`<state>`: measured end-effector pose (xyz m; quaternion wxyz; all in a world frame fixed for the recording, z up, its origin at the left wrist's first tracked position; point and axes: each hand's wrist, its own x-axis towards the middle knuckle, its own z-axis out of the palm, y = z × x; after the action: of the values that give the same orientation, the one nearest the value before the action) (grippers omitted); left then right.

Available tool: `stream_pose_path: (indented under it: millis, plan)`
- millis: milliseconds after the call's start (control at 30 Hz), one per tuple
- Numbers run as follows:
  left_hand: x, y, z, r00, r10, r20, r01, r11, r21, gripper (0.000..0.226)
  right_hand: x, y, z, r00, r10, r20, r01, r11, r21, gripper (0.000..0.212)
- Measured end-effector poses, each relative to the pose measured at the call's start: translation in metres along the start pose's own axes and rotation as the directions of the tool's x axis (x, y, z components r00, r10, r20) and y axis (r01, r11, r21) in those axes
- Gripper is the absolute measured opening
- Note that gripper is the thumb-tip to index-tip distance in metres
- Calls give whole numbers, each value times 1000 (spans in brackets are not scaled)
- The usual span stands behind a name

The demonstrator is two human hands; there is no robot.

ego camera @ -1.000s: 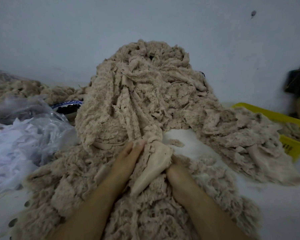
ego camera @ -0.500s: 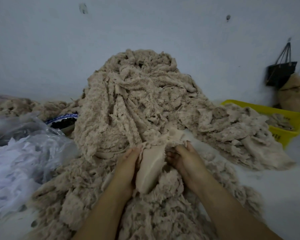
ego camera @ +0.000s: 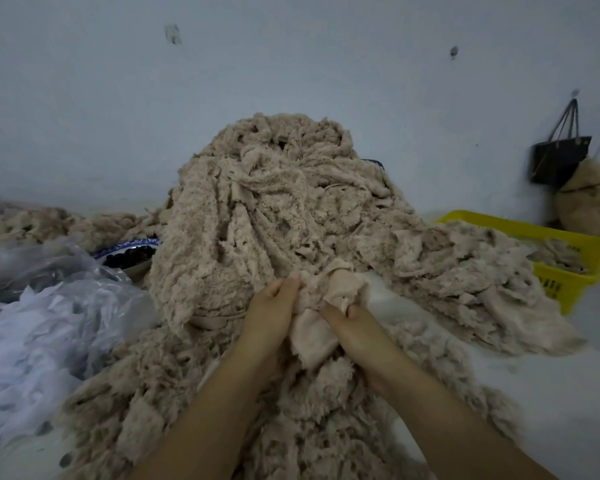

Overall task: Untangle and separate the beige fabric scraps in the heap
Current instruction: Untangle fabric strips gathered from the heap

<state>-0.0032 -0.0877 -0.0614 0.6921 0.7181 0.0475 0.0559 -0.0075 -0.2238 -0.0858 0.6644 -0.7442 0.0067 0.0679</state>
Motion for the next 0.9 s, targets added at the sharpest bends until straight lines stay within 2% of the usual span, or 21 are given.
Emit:
stream_pose_path:
  millis: [67,100,133,167,200,233,267,300,333,400,500,600,667,733,833,900]
  plan:
    - [4,-4,-4,999,23,-38,-21,999,30,32,5,2,-7,1000,16,26,-14,996,-85,19]
    - [5,-7,-4,998,51,-47,-47,995,87,27,7,-4,-12,999,-28,27,29,999,-27,19]
    - [7,-11,-4,996,83,-36,-75,981,178,24,11,-10,-21,994,-113,-7,113,986,125,21]
    - [9,-15,-3,994,105,-6,-99,954,283,25,15,-18,-31,981,-175,-79,192,909,370,28]
    - [10,-21,-3,994,106,33,-111,914,390,30,23,-25,-42,969,-173,-175,244,778,580,35]
    - [10,-26,-3,994,90,62,-108,870,481,37,29,-27,-49,955,-131,-265,279,697,660,35]
    - [10,-31,-2,995,65,80,-97,839,535,44,33,-24,-50,941,-98,-325,293,715,634,30]
    - [12,-35,-2,995,50,89,-92,828,553,46,32,-17,-44,937,-87,-340,261,820,510,23]
    - [14,-37,-1,994,44,98,-92,826,557,40,33,-4,-34,941,-91,-327,202,923,326,17]
    - [17,-37,4,993,26,116,-91,793,603,24,32,18,-16,964,-95,-247,97,995,-4,13]
    - [18,-39,6,991,2,133,-92,733,674,27,32,28,-7,981,-132,-144,79,942,-325,11]
    - [13,-45,2,991,62,118,-119,806,579,29,31,26,-3,980,-187,-73,121,840,-529,11]
    - [7,-46,0,994,100,53,-113,875,471,27,28,28,3,974,-225,-5,180,791,-585,12]
    - [2,-45,0,990,139,31,-140,916,375,25,22,27,7,972,-235,18,212,837,-504,19]
    - [-8,-44,0,984,122,130,-152,954,257,24,16,24,7,966,-258,-5,245,922,-300,36]
    - [-13,-46,-2,980,96,176,-140,957,255,26,12,25,5,954,-298,-34,278,921,-272,38]
